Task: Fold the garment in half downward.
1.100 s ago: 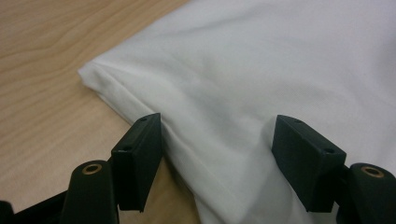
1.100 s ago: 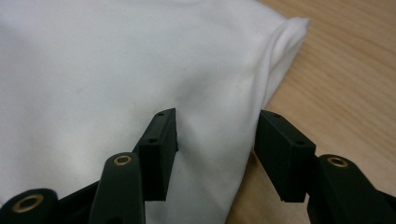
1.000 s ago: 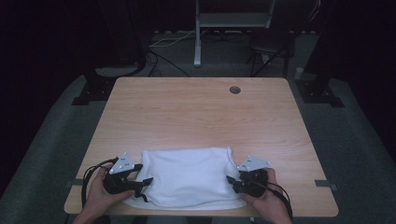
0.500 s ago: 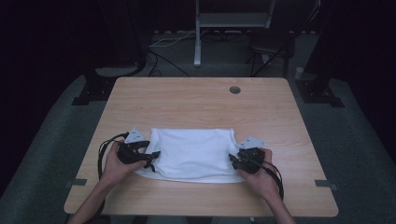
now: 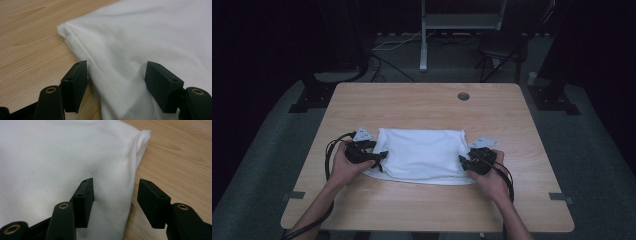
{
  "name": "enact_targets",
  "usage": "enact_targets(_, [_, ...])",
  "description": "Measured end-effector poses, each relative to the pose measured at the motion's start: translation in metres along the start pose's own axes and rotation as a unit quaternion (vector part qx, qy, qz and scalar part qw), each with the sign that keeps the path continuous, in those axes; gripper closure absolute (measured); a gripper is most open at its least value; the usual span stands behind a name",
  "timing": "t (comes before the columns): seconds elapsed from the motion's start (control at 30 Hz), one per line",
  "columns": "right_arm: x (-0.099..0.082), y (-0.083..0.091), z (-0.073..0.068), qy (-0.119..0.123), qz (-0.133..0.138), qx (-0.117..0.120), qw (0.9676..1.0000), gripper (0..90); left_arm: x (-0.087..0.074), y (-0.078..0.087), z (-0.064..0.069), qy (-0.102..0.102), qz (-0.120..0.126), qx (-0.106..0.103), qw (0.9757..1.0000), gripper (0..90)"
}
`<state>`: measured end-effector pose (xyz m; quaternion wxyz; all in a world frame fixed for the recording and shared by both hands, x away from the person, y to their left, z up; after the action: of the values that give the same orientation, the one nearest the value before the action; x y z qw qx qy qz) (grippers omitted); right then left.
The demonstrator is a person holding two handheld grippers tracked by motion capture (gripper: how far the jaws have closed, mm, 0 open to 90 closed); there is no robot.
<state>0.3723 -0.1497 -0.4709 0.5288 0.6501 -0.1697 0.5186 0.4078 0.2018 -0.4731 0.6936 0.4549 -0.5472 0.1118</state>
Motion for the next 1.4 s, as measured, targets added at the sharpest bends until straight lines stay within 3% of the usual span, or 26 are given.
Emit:
enact_targets(0.1, [0.0,0.001,0.001,0.0,-0.001,-0.002,1.0,39.9,-0.001,0.001,0.0,0.011,0.003,-0.004,0.9999,34.7])
enact_targets(0.17, [0.0,0.002,0.001,-0.002,0.0,0.002,1.0,34.9,0.0,0.004,0.0,0.034,0.015,-0.01,0.9992,31.5])
enact_targets(0.33, [0.007,0.013,-0.004,0.005,0.019,0.014,0.9997,26.7,0.01,0.018,0.0,0.042,0.045,-0.01,0.998,31.0])
enact_targets(0.47, [0.016,0.024,-0.01,0.008,0.04,0.029,0.9988,23.0,0.023,0.031,-0.002,0.066,0.074,-0.014,0.995,21.8])
enact_targets(0.67, [0.026,0.03,-0.03,0.017,0.053,0.076,0.9956,20.7,0.035,0.044,-0.008,0.08,0.11,-0.014,0.9907,21.5])
enact_targets(0.87, [0.036,0.022,-0.057,0.043,0.058,0.122,0.9899,19.2,0.042,0.045,-0.01,0.083,0.121,-0.015,0.9891,21.5])
enact_targets(1.07, [0.047,0.015,-0.087,0.072,0.065,0.166,0.9813,19.2,0.046,0.044,-0.012,0.085,0.128,-0.014,0.9881,21.5])
enact_targets(1.4, [0.055,0.006,-0.102,0.081,0.066,0.178,0.9785,19.1,0.044,0.04,-0.013,0.084,0.123,-0.015,0.9888,21.5])
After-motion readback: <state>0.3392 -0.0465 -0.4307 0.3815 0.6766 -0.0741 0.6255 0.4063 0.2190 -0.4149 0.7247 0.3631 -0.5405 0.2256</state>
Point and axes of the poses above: each handheld gripper's, and its own axes: y roughly backward along the jaws, x roughly out of its top, z roughly to its right, the point moved 5 cm from there along -y, roughly forward along the jaws, and after that the axes turned 11 degrees about z, right-handed, at the moved point
